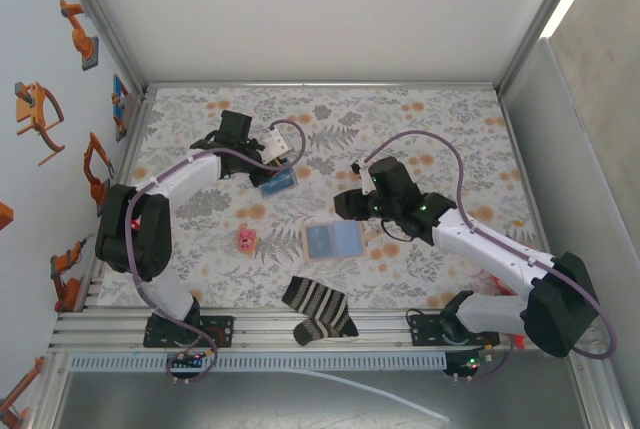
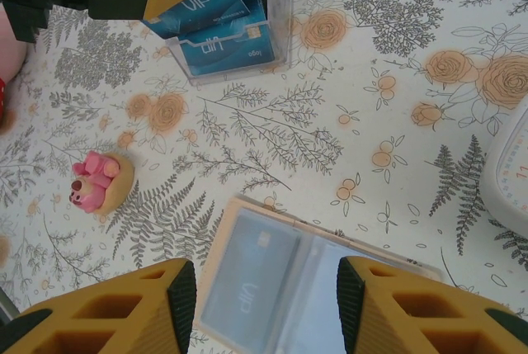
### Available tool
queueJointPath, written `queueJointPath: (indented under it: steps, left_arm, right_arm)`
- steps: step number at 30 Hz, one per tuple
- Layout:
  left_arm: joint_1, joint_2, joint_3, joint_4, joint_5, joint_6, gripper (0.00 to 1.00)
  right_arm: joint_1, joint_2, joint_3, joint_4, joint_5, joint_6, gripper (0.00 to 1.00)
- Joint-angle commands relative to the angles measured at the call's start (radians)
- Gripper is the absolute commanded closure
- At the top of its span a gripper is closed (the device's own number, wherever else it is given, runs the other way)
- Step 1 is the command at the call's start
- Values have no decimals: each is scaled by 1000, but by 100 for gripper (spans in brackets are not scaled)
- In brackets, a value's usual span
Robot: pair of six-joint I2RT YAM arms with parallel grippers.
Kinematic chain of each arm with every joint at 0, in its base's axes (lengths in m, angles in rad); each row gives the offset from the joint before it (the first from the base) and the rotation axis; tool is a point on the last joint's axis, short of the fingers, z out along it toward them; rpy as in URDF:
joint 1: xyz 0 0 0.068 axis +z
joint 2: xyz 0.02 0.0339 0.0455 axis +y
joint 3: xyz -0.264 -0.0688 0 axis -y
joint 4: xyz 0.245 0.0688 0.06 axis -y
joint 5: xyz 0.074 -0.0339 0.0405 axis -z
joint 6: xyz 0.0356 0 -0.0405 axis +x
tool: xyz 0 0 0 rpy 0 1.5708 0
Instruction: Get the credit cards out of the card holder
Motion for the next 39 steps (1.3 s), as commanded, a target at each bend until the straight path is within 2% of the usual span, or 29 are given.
queueJointPath:
  steps: [1,9,12,14,15,18,21,26,31,33,39]
  left_arm:
    - [8,24,42,-15,27,44,100]
    - [13,70,64,-19,30,51,99]
    - [12,80,76,-30,36,37,87]
    - [12,75,77,-32,38,28,83]
    - [12,71,75,-30,41,24,75]
    - [11,49,75,-35,44,13,73]
    - [8,13,72,-43,48,-16,50]
    - [-5,-74,41,-45,34,-67,25]
    - [-32,-194,-39,-27,-14,-141,5]
    - [-50,-258,-90,0,-41,-178,1]
    - [-107,-438,-226,99,-169,-337,3]
  right_arm:
    - [6,-4,6,10,16,14,51]
    - [5,-5,6,10,15,14,51]
    - [5,-4,6,10,12,14,51]
    - [6,-2,5,10,10,15,49]
    - [5,-2,5,12,10,17,48]
    - [6,4,5,11,3,19,47]
    - [7,15,5,4,-5,23,47]
    - [24,43,12,-46,32,38,48]
    - [58,80,30,-108,88,49,48]
    - [80,98,41,-127,111,56,48]
    - [159,147,74,-163,193,70,47]
